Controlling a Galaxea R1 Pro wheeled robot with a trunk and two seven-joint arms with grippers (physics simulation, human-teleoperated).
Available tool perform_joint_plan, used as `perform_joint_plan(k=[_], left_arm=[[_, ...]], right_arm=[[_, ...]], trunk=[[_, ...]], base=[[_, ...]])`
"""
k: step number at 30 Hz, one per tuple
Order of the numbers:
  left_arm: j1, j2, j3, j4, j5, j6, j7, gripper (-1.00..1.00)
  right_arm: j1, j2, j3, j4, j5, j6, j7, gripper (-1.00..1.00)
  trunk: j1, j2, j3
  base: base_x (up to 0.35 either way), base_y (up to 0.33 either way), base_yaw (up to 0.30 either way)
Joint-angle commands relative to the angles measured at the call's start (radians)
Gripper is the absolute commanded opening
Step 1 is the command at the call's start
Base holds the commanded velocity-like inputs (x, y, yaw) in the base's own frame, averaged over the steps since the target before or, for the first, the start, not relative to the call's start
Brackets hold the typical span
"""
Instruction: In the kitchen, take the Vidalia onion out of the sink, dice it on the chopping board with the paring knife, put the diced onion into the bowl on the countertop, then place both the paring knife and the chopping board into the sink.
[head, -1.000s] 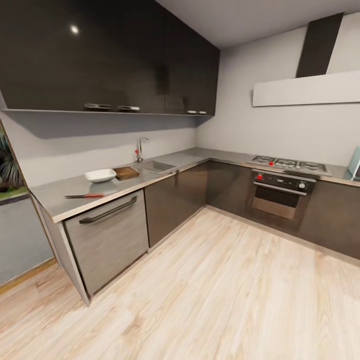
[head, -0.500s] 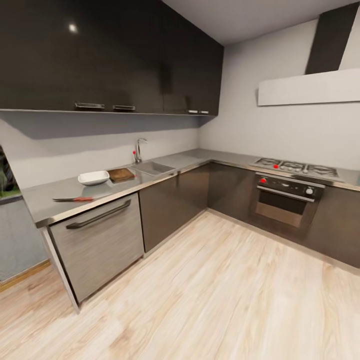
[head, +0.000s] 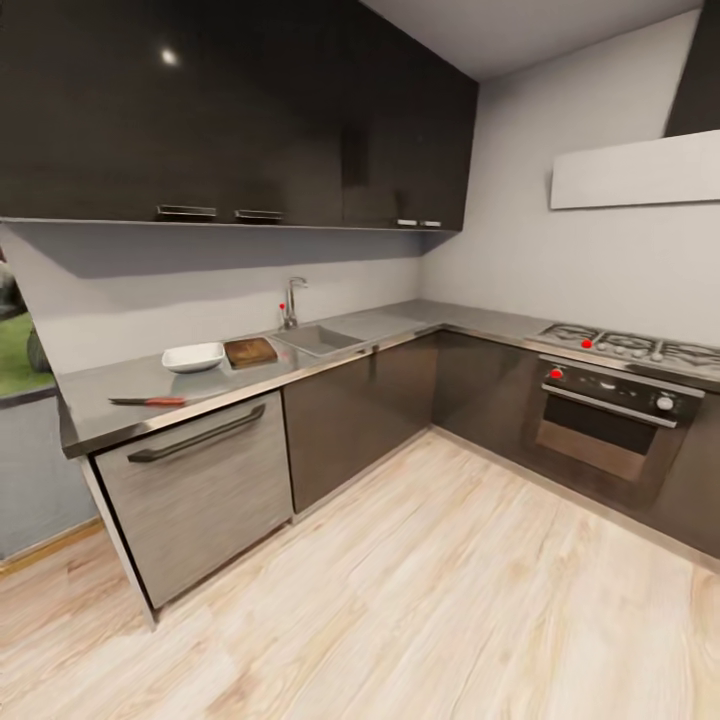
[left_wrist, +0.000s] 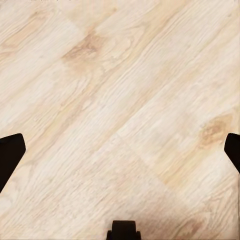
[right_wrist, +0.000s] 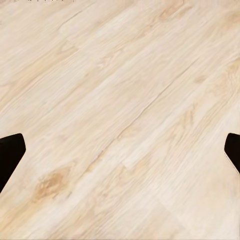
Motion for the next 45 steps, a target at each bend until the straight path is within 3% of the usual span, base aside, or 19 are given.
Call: perform_joint_plan(k=[1, 45], left_arm=[[0.0, 0.0, 0.001, -0.001, 0.0, -0.001, 0.0, 1.0], [0.0, 0.0, 0.001, -0.001, 0.0, -0.005, 0.0, 1.0]], right_arm=[[0.0, 0.0, 0.0, 0.0, 0.0, -0.002, -0.001, 1.0], [0.0, 0.001, 0.002, 0.001, 0.001, -0.003, -0.001, 1.0]], trunk=[[0.0, 0.0, -0.001], [0.0, 0.0, -0.001]], base=[[0.223, -0.247, 0.221], [0.223, -0.247, 0.254]])
